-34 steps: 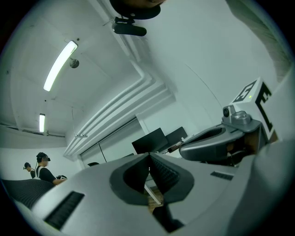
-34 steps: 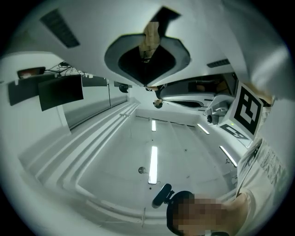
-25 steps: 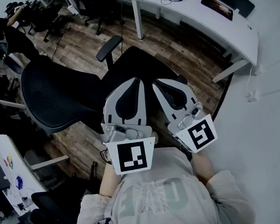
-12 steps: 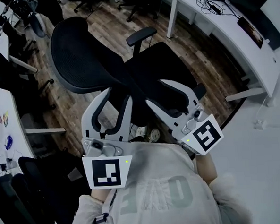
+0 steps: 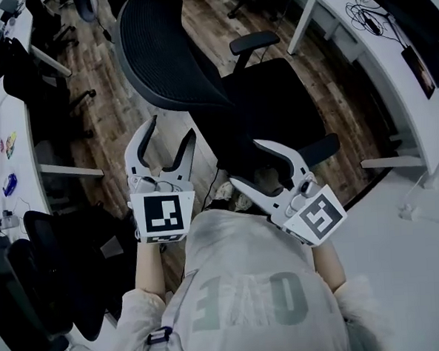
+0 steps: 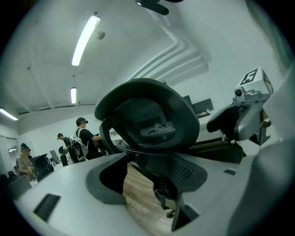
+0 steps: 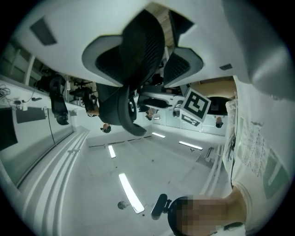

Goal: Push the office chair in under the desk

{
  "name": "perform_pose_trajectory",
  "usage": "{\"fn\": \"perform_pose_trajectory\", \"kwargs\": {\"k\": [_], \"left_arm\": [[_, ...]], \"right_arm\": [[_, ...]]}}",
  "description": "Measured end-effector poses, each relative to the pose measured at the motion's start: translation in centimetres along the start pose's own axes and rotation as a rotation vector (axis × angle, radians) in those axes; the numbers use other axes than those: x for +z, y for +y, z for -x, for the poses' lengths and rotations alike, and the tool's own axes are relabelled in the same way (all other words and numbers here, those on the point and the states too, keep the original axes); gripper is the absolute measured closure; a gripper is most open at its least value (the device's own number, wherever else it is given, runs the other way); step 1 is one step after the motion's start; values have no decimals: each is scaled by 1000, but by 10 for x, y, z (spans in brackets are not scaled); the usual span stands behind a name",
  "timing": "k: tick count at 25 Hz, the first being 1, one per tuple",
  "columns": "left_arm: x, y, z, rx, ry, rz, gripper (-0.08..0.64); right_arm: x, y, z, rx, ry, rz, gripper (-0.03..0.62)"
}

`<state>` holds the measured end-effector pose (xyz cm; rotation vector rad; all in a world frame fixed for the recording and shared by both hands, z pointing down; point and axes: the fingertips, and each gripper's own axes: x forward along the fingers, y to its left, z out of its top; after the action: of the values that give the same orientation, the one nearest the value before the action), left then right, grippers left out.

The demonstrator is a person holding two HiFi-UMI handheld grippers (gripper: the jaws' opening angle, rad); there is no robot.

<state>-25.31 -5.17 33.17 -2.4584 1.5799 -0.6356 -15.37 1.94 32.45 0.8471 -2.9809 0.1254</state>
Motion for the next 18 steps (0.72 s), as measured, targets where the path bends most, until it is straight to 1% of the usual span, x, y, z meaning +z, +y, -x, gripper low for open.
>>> {"fn": "perform_pose_trajectory", "kwargs": {"k": [2, 4, 5, 7, 8, 9, 10, 11, 15, 16, 18], "left_arm": [[-3, -10, -4, -37, 2, -23, 298], [-4, -17, -4, -76, -1, -31, 299], [-5, -21, -4, -115, -3, -26, 299], [-9, -32, -2, -221, -3, -17, 292], [-14, -39, 0, -271, 3, -26, 282], [-19, -47, 1, -310, 12, -42, 272], [-22, -52, 2, -337, 18, -52, 257], [-24, -54, 2, -353, 18, -51, 257], [-23, -56, -3, -421, 7, 29, 256], [-23, -57, -4, -445, 8, 38, 256], [-21, -59, -7, -500, 11, 30, 256]], "right_arm": [[-13, 11, -4, 29, 45, -10, 333], [-30, 16, -5, 36, 108, 8, 333], [-40, 16, -6, 31, 142, 17, 333], [-57, 13, -9, 7, 199, 28, 334], [-62, 11, -10, -8, 218, 38, 336], [-65, 9, -12, -16, 227, 47, 354], [-66, 9, -14, -16, 226, 51, 383], [-66, 10, -15, -13, 220, 49, 397], [-64, 11, -16, 5, 210, 33, 405], [-64, 11, -16, 6, 211, 35, 407], [-63, 10, -15, 1, 206, 34, 410]]}}
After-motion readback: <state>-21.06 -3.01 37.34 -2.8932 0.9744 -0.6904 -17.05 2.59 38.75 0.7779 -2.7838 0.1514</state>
